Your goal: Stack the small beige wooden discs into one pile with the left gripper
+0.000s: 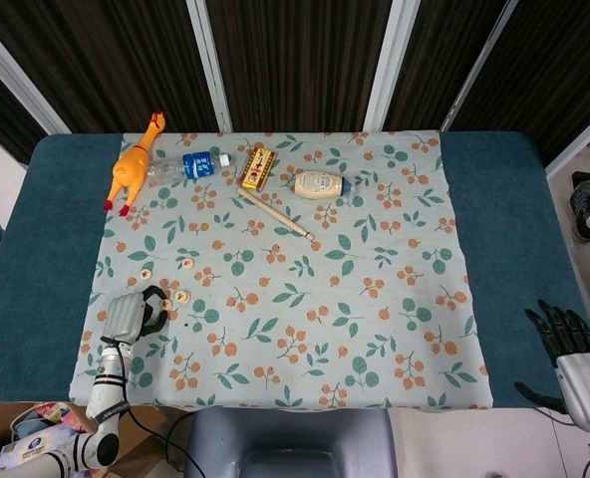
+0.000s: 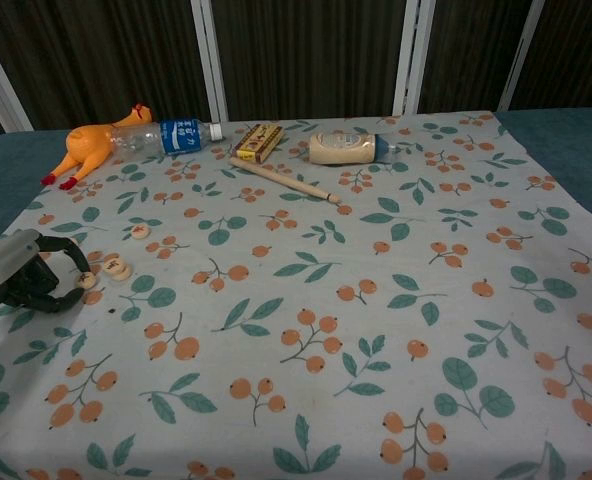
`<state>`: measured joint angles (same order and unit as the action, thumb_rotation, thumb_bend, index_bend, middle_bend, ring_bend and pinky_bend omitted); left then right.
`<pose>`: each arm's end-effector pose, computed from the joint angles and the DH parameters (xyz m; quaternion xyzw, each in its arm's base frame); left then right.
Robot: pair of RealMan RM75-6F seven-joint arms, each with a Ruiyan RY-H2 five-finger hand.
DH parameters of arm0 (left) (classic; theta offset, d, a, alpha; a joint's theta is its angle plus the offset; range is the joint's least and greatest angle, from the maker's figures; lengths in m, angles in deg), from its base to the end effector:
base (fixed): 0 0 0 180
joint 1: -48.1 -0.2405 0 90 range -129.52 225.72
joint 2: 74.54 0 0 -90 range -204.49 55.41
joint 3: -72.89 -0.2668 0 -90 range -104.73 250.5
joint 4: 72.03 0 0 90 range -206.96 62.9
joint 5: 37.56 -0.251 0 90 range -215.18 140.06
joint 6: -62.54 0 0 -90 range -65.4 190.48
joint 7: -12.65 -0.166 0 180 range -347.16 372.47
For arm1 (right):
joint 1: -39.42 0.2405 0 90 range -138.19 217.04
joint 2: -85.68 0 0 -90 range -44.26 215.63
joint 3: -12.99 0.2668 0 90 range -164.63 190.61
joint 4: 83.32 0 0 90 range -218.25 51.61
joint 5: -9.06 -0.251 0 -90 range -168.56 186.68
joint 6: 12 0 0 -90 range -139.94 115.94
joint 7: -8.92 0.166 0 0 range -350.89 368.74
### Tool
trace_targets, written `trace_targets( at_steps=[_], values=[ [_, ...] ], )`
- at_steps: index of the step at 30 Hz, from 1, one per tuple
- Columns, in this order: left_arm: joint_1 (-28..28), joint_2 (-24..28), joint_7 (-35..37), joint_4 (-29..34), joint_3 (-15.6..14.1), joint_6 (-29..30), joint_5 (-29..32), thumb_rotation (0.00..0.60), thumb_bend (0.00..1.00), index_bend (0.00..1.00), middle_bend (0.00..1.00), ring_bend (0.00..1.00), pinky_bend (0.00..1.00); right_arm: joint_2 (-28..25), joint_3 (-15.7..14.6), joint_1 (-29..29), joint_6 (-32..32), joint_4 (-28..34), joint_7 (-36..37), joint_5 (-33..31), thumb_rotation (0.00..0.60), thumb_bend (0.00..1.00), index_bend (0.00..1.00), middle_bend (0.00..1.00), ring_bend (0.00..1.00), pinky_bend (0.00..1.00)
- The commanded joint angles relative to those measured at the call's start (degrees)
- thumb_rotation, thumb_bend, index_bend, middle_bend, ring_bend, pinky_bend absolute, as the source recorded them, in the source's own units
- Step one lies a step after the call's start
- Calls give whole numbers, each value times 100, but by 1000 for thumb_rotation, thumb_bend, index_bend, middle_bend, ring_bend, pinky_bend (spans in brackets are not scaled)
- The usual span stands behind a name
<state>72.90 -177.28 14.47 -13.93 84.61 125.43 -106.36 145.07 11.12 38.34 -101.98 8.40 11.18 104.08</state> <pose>-0.3082 0.3467 -0.0770 -0.5661 -0.5075 -0.3893 0.5201 -0.3438 -0.1506 0.1450 0.6297 -0.3725 0.3710 0.5719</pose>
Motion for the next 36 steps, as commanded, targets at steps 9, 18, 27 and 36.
trace_targets(
  at_steps=[9,18,27,36],
  values=[
    [-74,129,78,187,-1,126,-60,600,398,488,1000,1000,1000,7,-4,4,13,5,-23,3,600,160,0,0,0,0],
    [147,230,-122,645,263,186,-26,600,397,485,1000,1000,1000,11,-11,4,18,15,-36,8,600,159,0,0,0,0],
    [294,48,-405,554,282,93,106,600,397,485,1000,1000,1000,-8,-7,4,11,5,13,4,600,160,0,0,0,0],
    [325,-2,-438,447,269,55,164,600,397,484,1000,1000,1000,-11,-11,0,0,2,21,15,600,159,0,0,0,0]
  ],
)
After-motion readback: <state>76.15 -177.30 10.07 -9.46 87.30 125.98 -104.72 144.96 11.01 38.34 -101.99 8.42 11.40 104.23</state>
